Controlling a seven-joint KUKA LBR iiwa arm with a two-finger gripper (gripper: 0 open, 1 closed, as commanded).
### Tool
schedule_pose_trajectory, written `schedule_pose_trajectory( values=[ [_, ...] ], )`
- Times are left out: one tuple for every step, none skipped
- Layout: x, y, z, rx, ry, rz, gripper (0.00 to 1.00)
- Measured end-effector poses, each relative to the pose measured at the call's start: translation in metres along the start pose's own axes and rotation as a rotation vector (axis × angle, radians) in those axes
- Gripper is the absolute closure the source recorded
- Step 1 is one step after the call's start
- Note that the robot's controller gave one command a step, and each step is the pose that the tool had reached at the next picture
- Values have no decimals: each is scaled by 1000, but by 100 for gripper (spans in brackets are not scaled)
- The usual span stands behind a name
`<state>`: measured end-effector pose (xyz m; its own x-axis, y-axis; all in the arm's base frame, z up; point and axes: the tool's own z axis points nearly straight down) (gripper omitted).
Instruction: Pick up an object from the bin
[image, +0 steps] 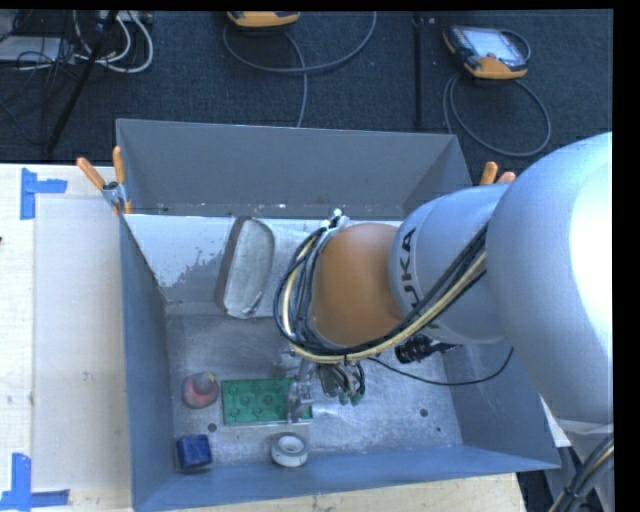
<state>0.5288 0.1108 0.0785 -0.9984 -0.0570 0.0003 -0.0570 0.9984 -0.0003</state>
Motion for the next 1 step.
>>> schedule_pose_trajectory(
  values=[
    [4, -20, -188, 0, -8, -180, 100]
  ],
)
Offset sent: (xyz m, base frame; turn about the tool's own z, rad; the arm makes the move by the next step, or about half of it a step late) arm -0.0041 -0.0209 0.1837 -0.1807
